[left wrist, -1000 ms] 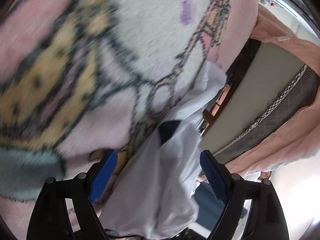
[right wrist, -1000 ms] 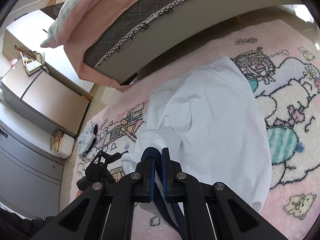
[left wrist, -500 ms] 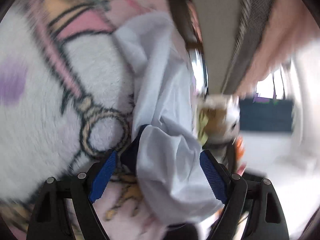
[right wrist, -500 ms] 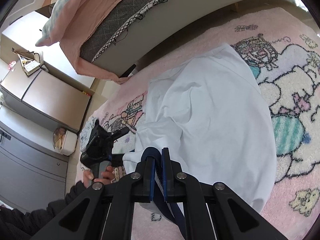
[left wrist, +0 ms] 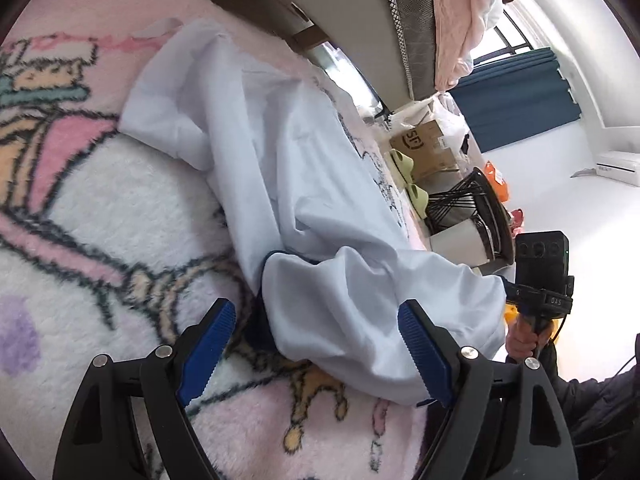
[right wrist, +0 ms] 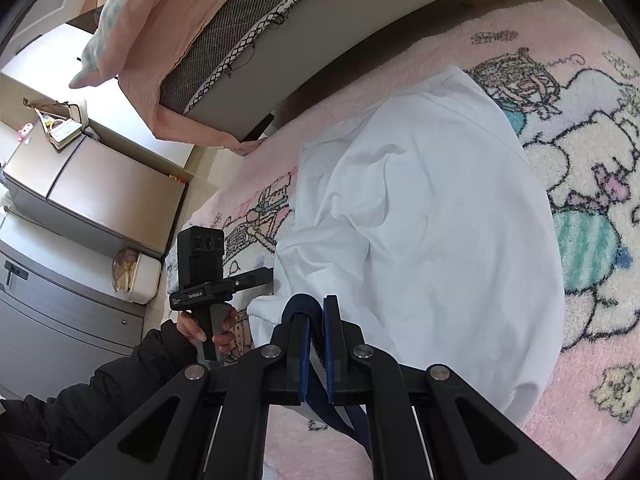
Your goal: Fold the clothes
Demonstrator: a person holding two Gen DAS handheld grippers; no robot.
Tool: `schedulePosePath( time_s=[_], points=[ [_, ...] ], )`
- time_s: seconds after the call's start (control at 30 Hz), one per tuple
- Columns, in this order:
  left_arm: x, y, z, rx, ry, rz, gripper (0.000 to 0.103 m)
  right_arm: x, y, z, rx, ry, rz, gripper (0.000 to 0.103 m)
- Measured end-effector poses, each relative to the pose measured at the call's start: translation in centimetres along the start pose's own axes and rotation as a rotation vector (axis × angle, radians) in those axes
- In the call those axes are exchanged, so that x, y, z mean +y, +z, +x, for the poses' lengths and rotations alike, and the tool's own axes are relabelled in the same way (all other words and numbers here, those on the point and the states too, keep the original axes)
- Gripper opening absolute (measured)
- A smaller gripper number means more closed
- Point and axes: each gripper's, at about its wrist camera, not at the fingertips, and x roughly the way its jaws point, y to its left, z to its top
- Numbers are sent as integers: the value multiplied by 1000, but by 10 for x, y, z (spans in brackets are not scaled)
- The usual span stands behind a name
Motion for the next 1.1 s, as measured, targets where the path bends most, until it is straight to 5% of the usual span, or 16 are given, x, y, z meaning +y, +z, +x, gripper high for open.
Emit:
schedulePosePath(
  time_s=[0.13, 0.2, 0.6, 0.93, 1.1],
  points=[
    [-6, 7, 9, 25, 3, -11, 70, -2, -2, -1, 2, 1, 14, 4],
    [-5, 4, 10, 13, 1, -47, 44, -4, -2, -1, 0, -3, 22, 4],
    [9, -33, -21, -87, -39, -226, 9, -12, -8, 11, 20, 0, 59, 4],
    [9, -44, -19, -125, 17, -454, 4, -14, -14, 18, 37, 12, 71, 4],
    [5, -44, -35, -110, 10, -471, 4, -16, -13, 13, 17, 7, 79, 4]
  ],
)
